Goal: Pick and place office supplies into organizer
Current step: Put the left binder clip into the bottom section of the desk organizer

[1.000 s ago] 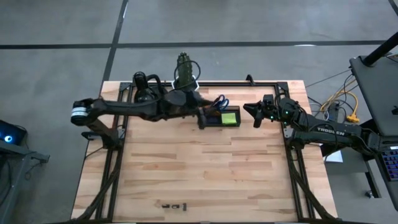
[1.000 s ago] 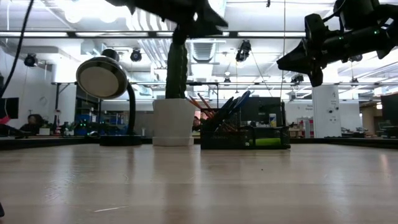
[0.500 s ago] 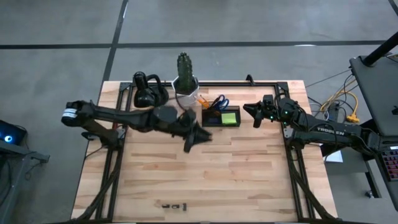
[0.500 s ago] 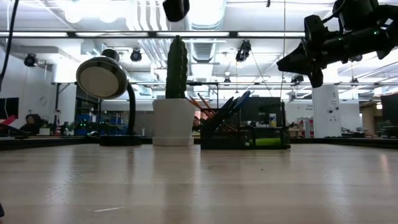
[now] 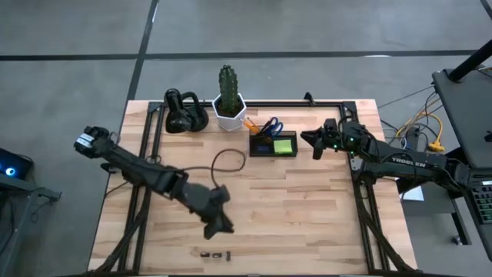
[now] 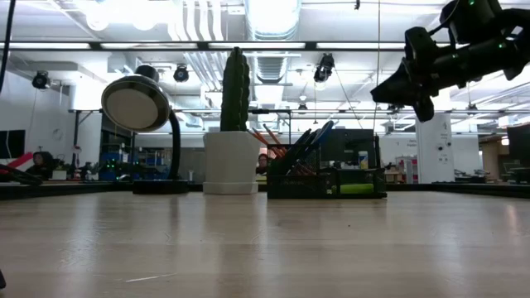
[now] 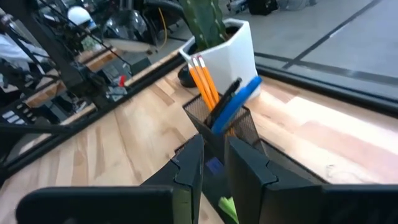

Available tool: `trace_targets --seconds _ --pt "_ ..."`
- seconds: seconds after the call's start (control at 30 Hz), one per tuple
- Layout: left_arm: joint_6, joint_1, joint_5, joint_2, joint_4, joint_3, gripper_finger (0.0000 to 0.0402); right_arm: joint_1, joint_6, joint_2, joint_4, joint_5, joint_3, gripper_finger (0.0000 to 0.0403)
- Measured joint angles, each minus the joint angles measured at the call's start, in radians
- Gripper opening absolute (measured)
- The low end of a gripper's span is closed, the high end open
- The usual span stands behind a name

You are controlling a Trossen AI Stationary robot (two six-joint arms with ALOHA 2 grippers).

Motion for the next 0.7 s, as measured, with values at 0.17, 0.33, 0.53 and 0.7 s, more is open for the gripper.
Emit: trace_targets --seconds 0.17,0.33,0.53,0.7 --pt "-0.088 -0.096 -0.043 0.0 -0.123 0.0 0.0118 0.0 0.0 0.0 -0.047 -0.002 0.0 0.0057" --pt "-0.157 -0.185 -0.049 0.0 -0.229 0.0 0.0118 0.0 0.0 0.0 -0.065 -0.002 0.0 0.0057" --pt "-0.166 -0.254 -0.046 0.059 -0.33 0.003 0.0118 0.0 0.0 0.0 -0.065 -0.001 0.0 0.0057" --pt "-0.136 -0.282 -0.027 0.155 -0.332 0.031 0.0118 0.0 -0.003 0.0 -0.065 -0.001 0.0 0.0057"
